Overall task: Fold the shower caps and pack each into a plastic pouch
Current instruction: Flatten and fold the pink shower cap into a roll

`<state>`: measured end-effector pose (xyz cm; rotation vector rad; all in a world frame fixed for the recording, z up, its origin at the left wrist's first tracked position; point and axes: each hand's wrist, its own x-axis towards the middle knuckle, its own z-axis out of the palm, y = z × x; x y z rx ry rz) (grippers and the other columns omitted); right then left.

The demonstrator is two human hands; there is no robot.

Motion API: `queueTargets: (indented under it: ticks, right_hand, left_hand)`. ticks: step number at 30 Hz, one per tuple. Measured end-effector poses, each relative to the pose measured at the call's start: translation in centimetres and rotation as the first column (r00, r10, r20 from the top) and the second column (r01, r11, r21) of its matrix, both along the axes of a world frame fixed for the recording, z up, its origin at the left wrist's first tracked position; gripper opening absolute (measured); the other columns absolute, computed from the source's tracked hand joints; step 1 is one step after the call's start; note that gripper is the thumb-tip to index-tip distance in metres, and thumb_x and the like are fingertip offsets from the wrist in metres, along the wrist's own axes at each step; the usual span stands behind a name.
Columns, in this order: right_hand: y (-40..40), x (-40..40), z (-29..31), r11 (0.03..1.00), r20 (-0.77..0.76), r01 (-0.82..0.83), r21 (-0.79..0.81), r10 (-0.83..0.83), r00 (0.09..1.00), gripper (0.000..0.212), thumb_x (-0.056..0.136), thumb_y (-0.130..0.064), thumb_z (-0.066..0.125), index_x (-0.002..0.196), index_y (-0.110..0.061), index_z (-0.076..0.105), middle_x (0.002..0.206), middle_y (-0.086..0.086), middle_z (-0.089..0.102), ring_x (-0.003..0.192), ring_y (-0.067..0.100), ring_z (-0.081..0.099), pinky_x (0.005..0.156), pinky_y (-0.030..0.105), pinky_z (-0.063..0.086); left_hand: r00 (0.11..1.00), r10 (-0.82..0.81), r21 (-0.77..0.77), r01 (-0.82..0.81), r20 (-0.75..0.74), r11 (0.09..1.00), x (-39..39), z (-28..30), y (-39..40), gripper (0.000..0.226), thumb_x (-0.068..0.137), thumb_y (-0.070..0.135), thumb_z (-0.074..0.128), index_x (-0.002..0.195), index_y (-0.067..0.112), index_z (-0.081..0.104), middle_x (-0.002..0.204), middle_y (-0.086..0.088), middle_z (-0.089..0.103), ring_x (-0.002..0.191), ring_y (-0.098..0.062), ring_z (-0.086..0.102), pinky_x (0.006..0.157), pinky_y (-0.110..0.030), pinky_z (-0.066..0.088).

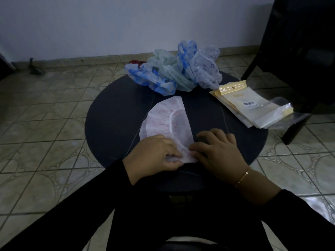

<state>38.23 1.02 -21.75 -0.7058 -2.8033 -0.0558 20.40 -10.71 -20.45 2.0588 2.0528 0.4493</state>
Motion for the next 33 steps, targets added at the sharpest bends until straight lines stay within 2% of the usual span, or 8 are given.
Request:
queueTargets:
  ticks: [5,12,16,20,23,26,30,33]
  right_hand:
    - [0.6,0.5,-0.3,0.999,0.059,-0.042,-0.016,0.043,0.997,0.059,0.075,-0.076,0.032,0.099,-0.036,0.07,0.106,-0.005,0.064,0.103,0.023,0.054,0.072,0.037,0.042]
    - [1.4,0.0,-0.1,0.995,-0.041,-0.078,-0.063,0.076,0.996,0.044,0.077,-0.064,0.038,0.091,-0.041,0.073,0.101,-0.008,0.064,0.102,0.018,0.043,0.07,0.033,0.034]
    - [2.0,-0.5,0.3,0.975,-0.034,-0.033,-0.222,0.026,0.999,0.054,0.076,-0.072,0.034,0.095,-0.039,0.073,0.114,-0.016,0.056,0.115,0.015,0.038,0.081,0.031,0.023]
    - [2.3,-1.3,0.8,0.912,0.029,0.096,-0.4,-0.093,0.995,0.045,0.077,-0.066,0.049,0.095,-0.033,0.073,0.113,-0.02,0.05,0.117,0.007,0.029,0.086,0.028,0.02]
    - [2.4,-2.0,1.0,0.849,0.022,0.175,-0.499,-0.189,0.982,0.041,0.072,-0.065,0.056,0.083,-0.03,0.073,0.104,-0.02,0.049,0.111,0.006,0.03,0.086,0.029,0.022]
    - [2.4,-2.4,1.1,0.818,0.029,0.218,-0.532,-0.24,0.97,0.039,0.068,-0.065,0.061,0.075,-0.028,0.071,0.1,-0.018,0.049,0.11,0.006,0.032,0.086,0.03,0.023]
    - [2.2,-2.8,1.5,0.807,0.033,0.252,-0.534,-0.279,0.96,0.034,0.069,-0.061,0.065,0.061,-0.028,0.06,0.1,-0.014,0.051,0.111,0.011,0.037,0.087,0.032,0.025]
    - [1.8,-2.9,1.7,0.833,0.037,0.25,-0.494,-0.267,0.963,0.032,0.073,-0.06,0.065,0.065,-0.03,0.054,0.1,-0.012,0.05,0.11,0.014,0.039,0.085,0.032,0.025]
  left_hand:
    - [0.997,0.025,0.033,-0.028,0.078,0.999,-0.3,-0.4,-0.1,0.048,0.077,0.062,0.043,0.103,0.034,0.073,0.094,0.018,0.067,0.092,0.001,0.052,0.082,-0.02,0.043]
    - [0.987,0.061,0.047,-0.069,0.145,0.997,-0.9,-0.6,-0.8,0.052,0.077,0.067,0.045,0.108,0.034,0.07,0.099,0.021,0.069,0.093,0.006,0.053,0.084,-0.013,0.041]
    - [0.954,0.157,0.013,-0.166,0.257,0.986,-1.3,-0.1,-1.3,0.027,0.077,0.058,0.062,0.086,0.036,0.075,0.081,0.023,0.069,0.085,0.006,0.058,0.079,-0.012,0.044]
    - [0.849,0.373,-0.101,-0.363,0.374,0.926,-1.6,0.3,-1.4,0.059,0.07,0.062,0.058,0.062,0.004,0.066,0.058,-0.007,0.058,0.053,-0.017,0.051,0.06,-0.029,0.044]
    - [0.791,0.454,-0.164,-0.426,0.41,0.89,-1.7,0.3,-1.0,0.06,0.074,0.054,0.066,0.058,-0.003,0.059,0.051,-0.01,0.048,0.047,-0.012,0.044,0.053,-0.03,0.04]
    - [0.789,0.51,-0.212,-0.464,0.342,0.86,-1.8,0.3,-0.3,0.058,0.078,0.053,0.066,0.055,0.001,0.054,0.049,-0.004,0.046,0.046,-0.01,0.042,0.052,-0.028,0.039]
    - [0.816,0.567,-0.232,-0.533,0.116,0.814,-1.2,0.8,0.3,0.058,0.077,0.061,0.062,0.052,0.013,0.041,0.051,0.003,0.039,0.047,-0.011,0.039,0.052,-0.028,0.035]
    - [0.831,0.542,-0.12,-0.556,-0.127,0.823,-0.4,1.0,0.2,0.054,0.077,0.068,0.052,0.065,0.015,0.053,0.067,0.005,0.052,0.065,-0.014,0.052,0.061,-0.03,0.042]
